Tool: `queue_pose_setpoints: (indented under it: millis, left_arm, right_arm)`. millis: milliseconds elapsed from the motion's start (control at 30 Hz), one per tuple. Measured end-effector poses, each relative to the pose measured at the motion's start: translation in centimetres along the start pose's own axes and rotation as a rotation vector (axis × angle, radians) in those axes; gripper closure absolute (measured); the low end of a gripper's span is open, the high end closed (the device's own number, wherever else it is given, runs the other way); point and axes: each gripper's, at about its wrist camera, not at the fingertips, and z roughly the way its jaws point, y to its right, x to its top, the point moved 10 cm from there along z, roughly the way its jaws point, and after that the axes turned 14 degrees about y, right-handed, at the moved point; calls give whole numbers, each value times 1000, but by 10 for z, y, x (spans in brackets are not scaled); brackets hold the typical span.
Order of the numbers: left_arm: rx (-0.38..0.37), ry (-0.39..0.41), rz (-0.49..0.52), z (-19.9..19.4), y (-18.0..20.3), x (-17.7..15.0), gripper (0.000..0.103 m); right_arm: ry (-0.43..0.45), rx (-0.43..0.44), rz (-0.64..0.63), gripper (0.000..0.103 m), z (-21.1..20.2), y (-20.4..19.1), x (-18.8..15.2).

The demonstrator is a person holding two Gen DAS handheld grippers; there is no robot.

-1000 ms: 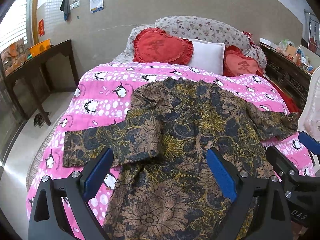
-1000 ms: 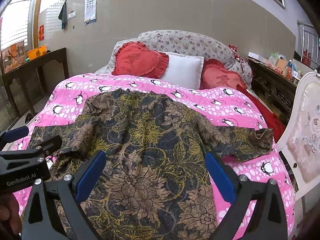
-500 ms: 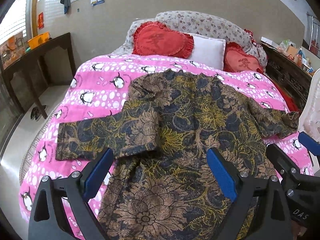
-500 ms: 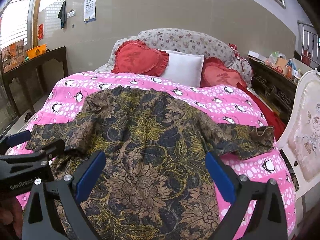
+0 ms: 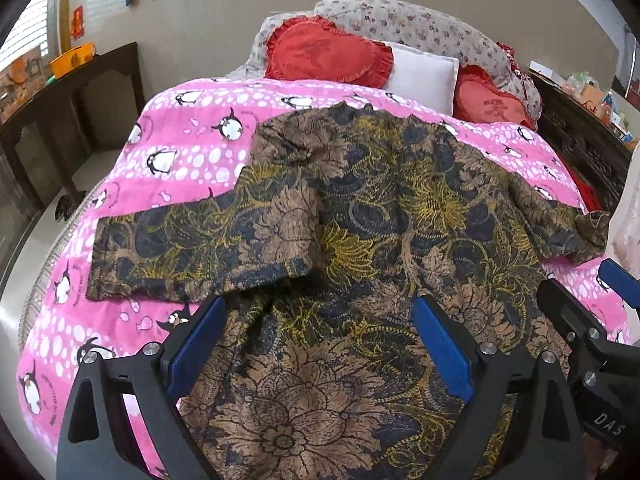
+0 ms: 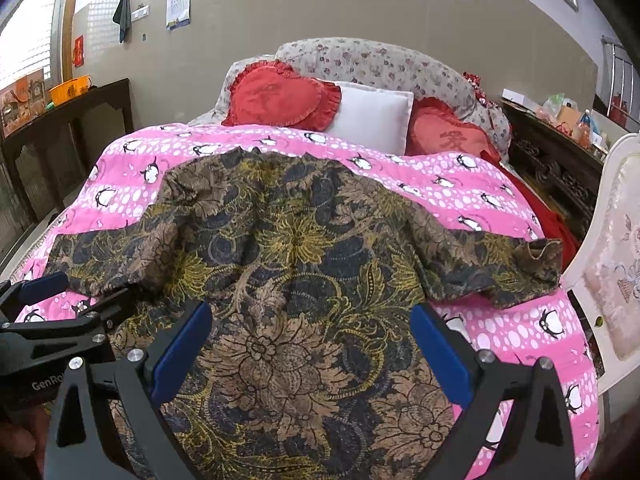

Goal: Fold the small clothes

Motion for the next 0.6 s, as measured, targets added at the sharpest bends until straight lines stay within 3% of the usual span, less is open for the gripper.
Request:
queue_pose_setpoints:
  millis: [600]
  left_arm:
    - [17,-95,6,46,-6,-33,24]
  right_arm:
    - [-96,-11,-11,2,44,4,-41]
